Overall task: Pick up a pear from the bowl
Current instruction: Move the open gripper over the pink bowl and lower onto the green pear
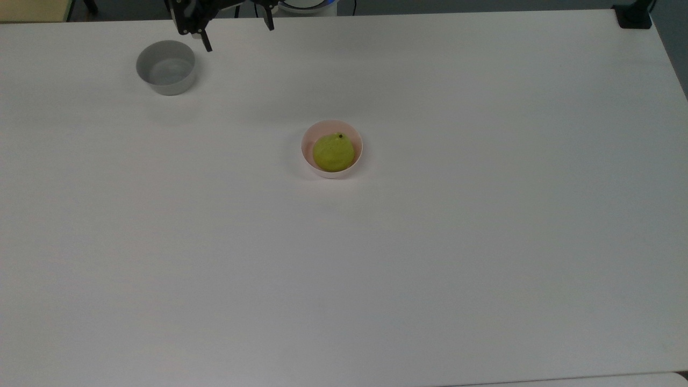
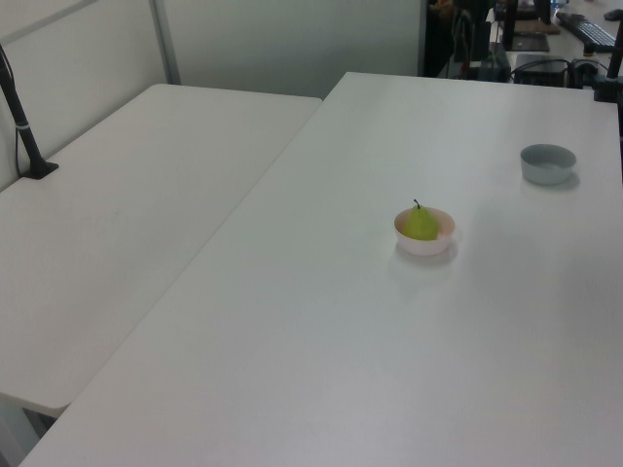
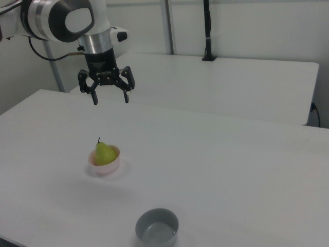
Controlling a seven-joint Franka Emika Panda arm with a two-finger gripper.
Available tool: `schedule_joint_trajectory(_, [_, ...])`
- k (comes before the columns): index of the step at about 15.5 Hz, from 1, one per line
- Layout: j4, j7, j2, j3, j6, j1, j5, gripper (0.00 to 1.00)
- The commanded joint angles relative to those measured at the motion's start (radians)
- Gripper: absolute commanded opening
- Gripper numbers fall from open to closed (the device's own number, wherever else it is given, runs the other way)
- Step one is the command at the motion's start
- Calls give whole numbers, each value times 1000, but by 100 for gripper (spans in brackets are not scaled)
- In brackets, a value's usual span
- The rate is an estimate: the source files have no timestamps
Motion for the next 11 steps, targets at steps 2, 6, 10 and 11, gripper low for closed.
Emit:
schedule_joint_trajectory(2, [-68, 117, -18, 0, 43, 64, 52, 100])
schedule_joint_trajectory(6, [-110, 330, -3, 0, 101, 121, 51, 100])
schedule_joint_trajectory(10, [-105, 446, 66, 30, 121, 152, 46, 96])
schedule_joint_trajectory(11, [-110, 452, 74, 37, 124, 164, 47, 94])
